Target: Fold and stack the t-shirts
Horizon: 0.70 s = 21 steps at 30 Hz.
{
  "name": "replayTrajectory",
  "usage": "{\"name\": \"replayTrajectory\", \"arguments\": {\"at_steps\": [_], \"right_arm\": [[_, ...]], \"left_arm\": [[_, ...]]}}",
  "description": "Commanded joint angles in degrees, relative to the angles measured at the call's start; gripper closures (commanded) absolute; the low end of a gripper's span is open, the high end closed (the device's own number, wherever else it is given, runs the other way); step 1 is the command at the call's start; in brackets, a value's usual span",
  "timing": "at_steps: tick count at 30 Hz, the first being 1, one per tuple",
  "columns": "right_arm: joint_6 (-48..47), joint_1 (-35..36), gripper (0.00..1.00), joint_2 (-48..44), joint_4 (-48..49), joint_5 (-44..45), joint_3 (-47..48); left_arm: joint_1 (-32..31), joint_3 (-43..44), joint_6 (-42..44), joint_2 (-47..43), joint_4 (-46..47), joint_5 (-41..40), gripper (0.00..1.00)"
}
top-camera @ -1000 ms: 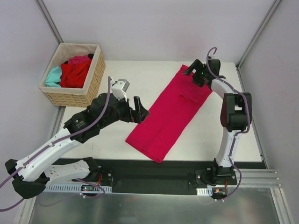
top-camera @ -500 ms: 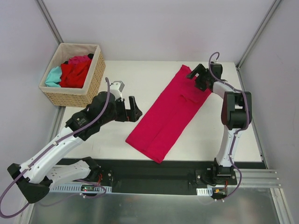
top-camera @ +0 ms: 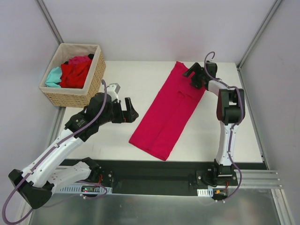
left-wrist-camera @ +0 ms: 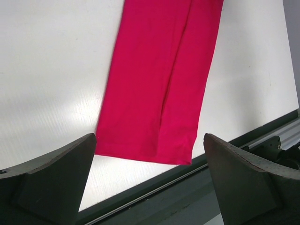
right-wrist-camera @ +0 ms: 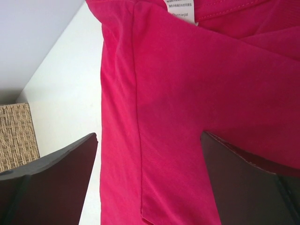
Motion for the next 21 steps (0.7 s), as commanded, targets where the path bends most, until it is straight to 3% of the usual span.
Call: {"name": "replayTrajectory", "arguments": {"at_steps": [1, 13, 21], "right_arm": [[0.47, 2.75, 0.04, 6.65, -4.76, 0.38, 7.15], [4.68, 7.58, 0.04, 22.22, -13.20, -2.78, 36.75], [9.00, 10.57, 0.04, 25.93, -11.09, -6.39, 43.46]], "left_arm": [[2.16, -0.72, -0.35, -1.18, 0.23, 2.45, 0.01], [6.04, -0.98, -0.17, 0.49, 0.32, 4.65, 0.01], [6.39, -2.39, -2.02, 0.58, 1.89, 6.40, 0.01]]}}
